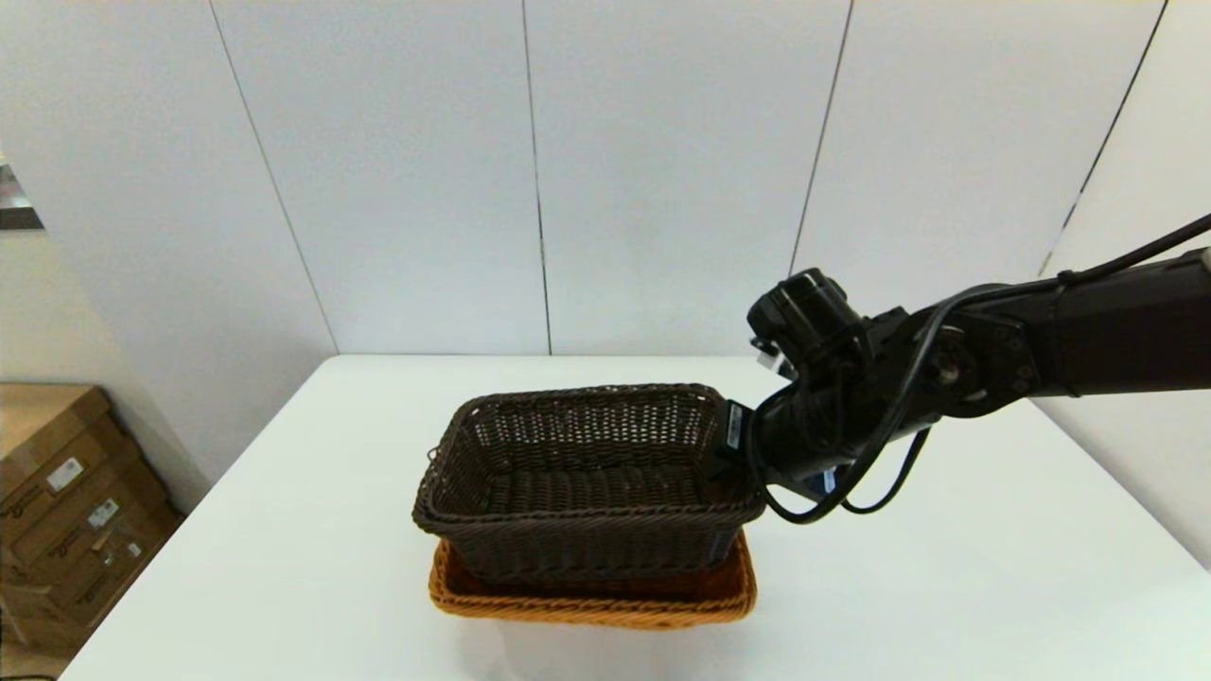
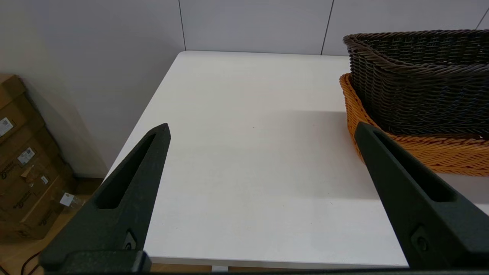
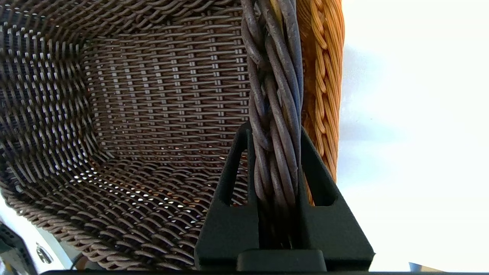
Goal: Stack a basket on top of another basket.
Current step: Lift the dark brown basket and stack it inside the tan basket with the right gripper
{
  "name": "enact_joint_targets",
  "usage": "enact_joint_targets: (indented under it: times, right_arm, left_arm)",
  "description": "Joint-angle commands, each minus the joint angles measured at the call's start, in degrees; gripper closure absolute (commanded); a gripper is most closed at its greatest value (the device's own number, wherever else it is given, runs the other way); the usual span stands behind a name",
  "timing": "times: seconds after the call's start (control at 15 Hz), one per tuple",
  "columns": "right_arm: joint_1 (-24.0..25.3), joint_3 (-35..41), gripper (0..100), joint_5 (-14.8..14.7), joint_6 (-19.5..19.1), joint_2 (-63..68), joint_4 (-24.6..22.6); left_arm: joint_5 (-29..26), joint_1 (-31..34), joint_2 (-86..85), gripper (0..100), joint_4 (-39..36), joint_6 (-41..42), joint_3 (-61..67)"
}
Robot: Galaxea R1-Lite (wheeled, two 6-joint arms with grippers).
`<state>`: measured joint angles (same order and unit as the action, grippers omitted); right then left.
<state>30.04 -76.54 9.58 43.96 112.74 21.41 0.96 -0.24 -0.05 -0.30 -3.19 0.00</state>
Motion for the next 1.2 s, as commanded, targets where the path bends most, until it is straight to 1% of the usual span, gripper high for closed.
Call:
enact_joint_targets:
  times: [0.07, 1.0, 1.07, 1.2]
  right_arm:
    - [0.0, 0.0, 100, 0.1, 0.7, 0.4, 0.1]
    - [-0.3, 1.8, 100, 0.2, 0.6, 2.0, 0.7]
    - [-0.2, 2.0, 0, 0.1, 0.2, 2.1, 0.8]
    - [-0.2, 2.5, 0, 0.1, -0.1, 1.6, 0.7]
  left_arm:
    - [0.0, 0.0, 0.0, 0, 0.0, -0.1, 0.0]
    - [0.1, 0.0, 0.0, 0, 0.0, -0.1, 0.0]
    - [0.1, 0.0, 0.0, 0, 0.0, -0.1, 0.0]
    - [0.1, 0.0, 0.0, 0, 0.0, -0.1, 0.0]
